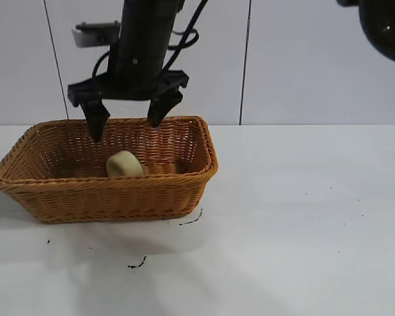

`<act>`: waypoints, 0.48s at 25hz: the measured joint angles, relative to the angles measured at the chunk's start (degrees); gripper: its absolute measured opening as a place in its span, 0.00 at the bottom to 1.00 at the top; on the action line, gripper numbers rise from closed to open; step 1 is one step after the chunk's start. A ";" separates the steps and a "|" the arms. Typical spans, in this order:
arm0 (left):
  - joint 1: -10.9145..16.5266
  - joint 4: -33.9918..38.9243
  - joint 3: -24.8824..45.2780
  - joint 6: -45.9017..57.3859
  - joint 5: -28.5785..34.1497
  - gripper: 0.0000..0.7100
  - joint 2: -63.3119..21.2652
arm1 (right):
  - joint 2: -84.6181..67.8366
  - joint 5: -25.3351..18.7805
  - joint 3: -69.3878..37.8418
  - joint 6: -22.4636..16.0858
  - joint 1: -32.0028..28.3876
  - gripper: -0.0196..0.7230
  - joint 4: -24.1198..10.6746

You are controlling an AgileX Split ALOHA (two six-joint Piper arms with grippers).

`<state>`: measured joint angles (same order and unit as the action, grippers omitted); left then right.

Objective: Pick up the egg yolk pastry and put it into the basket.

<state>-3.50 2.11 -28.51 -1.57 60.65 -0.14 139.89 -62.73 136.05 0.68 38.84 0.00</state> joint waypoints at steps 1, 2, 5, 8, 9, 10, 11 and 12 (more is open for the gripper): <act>0.00 0.00 0.00 0.00 0.00 0.98 0.00 | -0.54 -1.02 1.22 -0.68 -0.06 0.94 -0.38; 0.00 0.00 0.00 0.00 0.00 0.98 0.00 | -1.00 -2.47 3.37 -1.53 -0.71 0.94 -1.32; 0.00 0.00 0.00 0.00 0.00 0.98 0.00 | -1.12 -4.03 4.99 -2.12 -3.22 0.94 -1.74; 0.00 0.00 0.00 0.00 0.00 0.98 0.00 | -1.14 -5.17 5.13 -2.12 -7.56 0.94 -1.88; 0.00 0.00 0.00 0.00 0.00 0.98 0.00 | -1.14 -5.77 5.13 -2.12 -9.48 0.94 -2.02; 0.00 0.00 0.00 0.00 0.00 0.98 0.00 | -1.14 -6.27 5.13 -2.12 -11.19 0.94 -2.15; 0.00 0.00 0.00 0.00 0.00 0.98 0.00 | -1.14 -6.46 5.13 -2.12 -13.33 0.94 -2.21; 0.00 0.00 0.00 0.00 0.00 0.98 0.00 | -1.14 -6.46 5.13 -2.12 -15.52 0.94 -2.28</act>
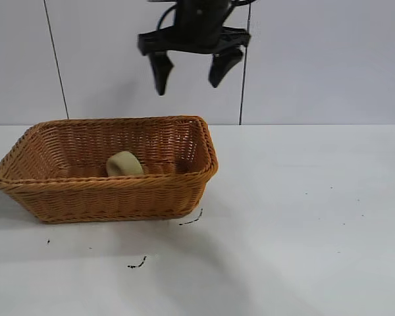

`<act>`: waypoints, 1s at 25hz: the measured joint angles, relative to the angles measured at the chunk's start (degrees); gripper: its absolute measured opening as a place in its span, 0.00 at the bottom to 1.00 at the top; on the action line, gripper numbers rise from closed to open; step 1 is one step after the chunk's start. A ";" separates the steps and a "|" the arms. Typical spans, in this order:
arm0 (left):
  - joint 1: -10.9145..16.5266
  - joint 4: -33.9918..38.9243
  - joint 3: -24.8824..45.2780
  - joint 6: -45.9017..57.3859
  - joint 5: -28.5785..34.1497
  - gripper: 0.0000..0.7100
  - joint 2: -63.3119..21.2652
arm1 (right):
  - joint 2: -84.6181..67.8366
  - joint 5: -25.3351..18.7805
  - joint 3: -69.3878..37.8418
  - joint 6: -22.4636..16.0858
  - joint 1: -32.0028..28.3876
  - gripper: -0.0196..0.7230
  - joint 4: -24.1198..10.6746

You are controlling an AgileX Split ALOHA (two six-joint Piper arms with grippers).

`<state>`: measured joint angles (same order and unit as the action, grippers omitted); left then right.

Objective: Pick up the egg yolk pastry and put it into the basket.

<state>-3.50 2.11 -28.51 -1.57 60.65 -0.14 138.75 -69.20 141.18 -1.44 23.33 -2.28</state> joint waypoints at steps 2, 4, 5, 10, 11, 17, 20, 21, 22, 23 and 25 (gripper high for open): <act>0.00 0.00 0.00 0.00 0.00 0.98 0.00 | 0.00 0.00 0.00 0.00 -4.05 0.94 0.00; 0.00 0.00 0.00 0.00 0.00 0.98 0.00 | 0.00 0.00 0.00 0.00 -8.24 0.94 0.06; 0.00 0.00 0.00 0.00 0.00 0.98 0.00 | 0.00 0.00 0.00 0.00 -9.84 0.94 0.17; 0.00 0.00 0.00 0.00 0.00 0.98 0.00 | 0.00 -0.05 0.00 0.00 -17.39 0.94 0.94; 0.00 0.00 0.00 0.00 0.00 0.98 0.00 | -0.13 -0.11 0.00 0.00 -18.45 0.94 1.21; 0.00 0.00 0.00 0.00 0.00 0.98 0.00 | -6.26 0.01 -8.61 0.24 -23.15 0.94 1.70; 0.00 0.00 0.00 0.00 0.00 0.98 0.00 | -12.48 0.02 -18.15 0.65 -23.80 0.94 1.70; 0.00 0.00 0.00 0.00 0.00 0.98 0.00 | -15.75 0.02 -22.03 0.72 -23.87 0.94 1.70; 0.00 0.00 0.00 0.00 0.00 0.98 0.00 | -18.15 0.02 -25.35 0.72 -23.87 0.94 1.70; 0.00 0.00 0.00 0.00 0.00 0.98 0.00 | -21.15 0.02 -29.41 0.79 -23.87 0.94 1.86; 0.00 0.00 0.00 0.00 0.00 0.98 0.00 | -26.76 0.02 -37.66 0.87 -23.87 0.94 2.28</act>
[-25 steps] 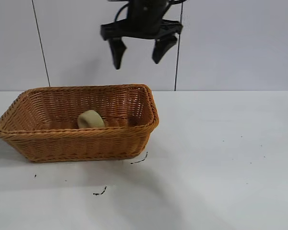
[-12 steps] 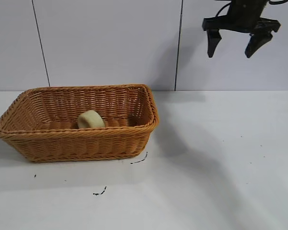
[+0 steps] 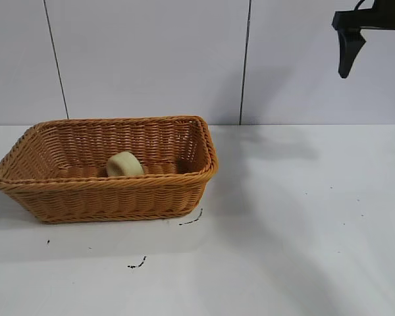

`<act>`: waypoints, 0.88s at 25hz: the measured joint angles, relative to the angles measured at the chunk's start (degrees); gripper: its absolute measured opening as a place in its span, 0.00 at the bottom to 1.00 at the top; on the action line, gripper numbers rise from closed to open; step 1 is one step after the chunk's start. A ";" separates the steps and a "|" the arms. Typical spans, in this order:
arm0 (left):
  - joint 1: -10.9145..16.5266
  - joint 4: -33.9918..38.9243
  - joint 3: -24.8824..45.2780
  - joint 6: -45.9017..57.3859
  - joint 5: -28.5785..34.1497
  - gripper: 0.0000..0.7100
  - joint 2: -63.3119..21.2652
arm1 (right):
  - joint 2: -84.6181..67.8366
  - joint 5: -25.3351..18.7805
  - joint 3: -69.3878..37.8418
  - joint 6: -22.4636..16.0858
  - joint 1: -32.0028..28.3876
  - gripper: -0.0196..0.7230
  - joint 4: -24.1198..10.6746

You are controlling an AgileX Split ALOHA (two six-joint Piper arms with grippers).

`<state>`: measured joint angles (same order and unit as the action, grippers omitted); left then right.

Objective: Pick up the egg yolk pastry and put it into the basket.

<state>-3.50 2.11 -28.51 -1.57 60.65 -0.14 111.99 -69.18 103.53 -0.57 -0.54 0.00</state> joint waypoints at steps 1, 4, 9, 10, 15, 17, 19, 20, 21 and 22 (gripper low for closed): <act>0.00 0.00 0.00 0.00 0.00 0.98 0.00 | -3.10 0.00 -4.06 0.00 0.00 0.94 0.00; 0.00 0.00 0.00 0.00 0.00 0.98 0.00 | -12.10 -0.05 -14.52 0.00 0.00 0.94 0.00; 0.00 0.00 0.00 0.00 0.00 0.98 0.00 | -28.56 -0.18 -32.15 0.24 0.00 0.94 0.30; 0.00 0.00 0.00 0.00 0.00 0.98 0.00 | -32.11 -0.18 -34.89 0.57 0.00 0.94 0.30; 0.00 0.00 0.00 0.00 0.00 0.98 0.00 | -47.97 -0.01 -49.89 1.34 0.00 0.94 0.36; 0.00 0.00 0.00 0.00 0.00 0.98 0.00 | -55.01 1.52 -55.68 1.34 0.00 0.94 0.78; 0.00 0.00 0.00 0.00 0.00 0.98 0.00 | -61.86 3.64 -60.21 1.34 0.00 0.94 1.66; 0.00 0.00 0.00 0.00 0.00 0.98 0.00 | -65.01 4.79 -62.78 1.34 0.00 0.94 2.23; 0.00 0.00 0.00 0.00 0.00 0.98 0.00 | -68.77 6.13 -65.23 1.34 0.00 0.94 2.73; 0.00 0.00 0.00 0.00 0.00 0.98 0.00 | -72.62 7.36 -67.13 1.34 0.00 0.94 3.25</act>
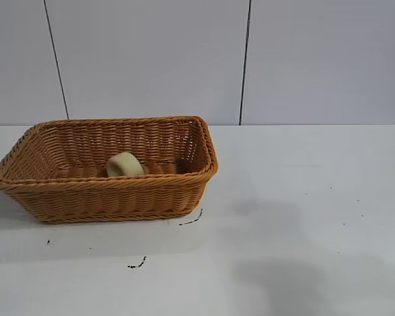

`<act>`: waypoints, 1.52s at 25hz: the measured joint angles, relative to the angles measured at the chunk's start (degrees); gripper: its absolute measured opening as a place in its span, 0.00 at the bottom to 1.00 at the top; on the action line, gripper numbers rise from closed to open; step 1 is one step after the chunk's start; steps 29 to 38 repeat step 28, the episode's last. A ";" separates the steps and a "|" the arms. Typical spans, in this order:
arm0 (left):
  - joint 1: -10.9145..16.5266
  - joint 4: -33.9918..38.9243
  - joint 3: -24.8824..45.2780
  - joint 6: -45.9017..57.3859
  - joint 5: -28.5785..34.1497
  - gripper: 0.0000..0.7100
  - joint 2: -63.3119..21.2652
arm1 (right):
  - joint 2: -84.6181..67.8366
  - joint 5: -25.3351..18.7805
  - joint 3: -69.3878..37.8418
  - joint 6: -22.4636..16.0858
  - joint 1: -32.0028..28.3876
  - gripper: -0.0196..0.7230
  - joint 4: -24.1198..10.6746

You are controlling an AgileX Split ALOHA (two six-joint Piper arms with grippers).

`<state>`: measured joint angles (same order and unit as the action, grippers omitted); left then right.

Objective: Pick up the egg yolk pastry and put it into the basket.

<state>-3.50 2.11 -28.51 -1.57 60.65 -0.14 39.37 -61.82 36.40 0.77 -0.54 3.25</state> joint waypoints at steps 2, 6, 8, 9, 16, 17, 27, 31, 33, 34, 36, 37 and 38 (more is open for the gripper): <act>0.00 0.00 0.00 0.00 0.00 0.98 0.00 | -7.70 1.18 -3.71 0.00 0.00 0.94 0.64; 0.00 0.00 0.00 0.00 0.00 0.98 0.00 | -21.17 2.06 -7.81 0.00 0.00 0.94 1.35; 0.00 0.00 0.00 0.00 0.00 0.98 0.00 | -26.71 2.53 -8.03 0.00 0.00 0.94 1.35; 0.00 0.00 0.00 0.00 0.00 0.98 0.00 | -29.46 2.81 -8.03 0.00 0.00 0.94 1.35; 0.00 0.00 0.00 0.00 0.00 0.98 0.00 | -39.56 3.05 -8.22 0.00 0.00 0.94 1.35; 0.00 0.00 0.00 0.00 0.00 0.98 0.00 | -39.63 3.05 -8.23 0.02 0.00 0.94 1.35; 0.00 0.00 0.00 0.00 0.00 0.98 0.00 | -39.73 3.05 -8.28 0.14 0.00 0.94 1.41; 0.00 0.00 0.00 0.00 0.00 0.98 0.00 | -39.73 3.05 -8.28 0.16 0.00 0.94 1.41; 0.00 0.00 0.00 0.00 0.00 0.98 0.00 | -39.73 3.05 -8.28 0.16 0.00 0.94 1.41; 0.00 0.00 0.00 0.00 0.00 0.98 0.00 | -39.73 3.05 -8.28 0.16 0.00 0.94 1.41; 0.00 0.00 0.00 0.00 0.00 0.98 0.00 | -39.73 3.05 -8.28 0.16 0.00 0.94 1.41; 0.00 0.00 0.00 0.00 0.00 0.98 0.00 | -39.73 3.05 -8.28 0.16 0.00 0.94 1.41; 0.00 0.00 0.00 0.00 0.00 0.98 0.00 | -39.73 3.05 -8.28 0.16 0.00 0.94 1.41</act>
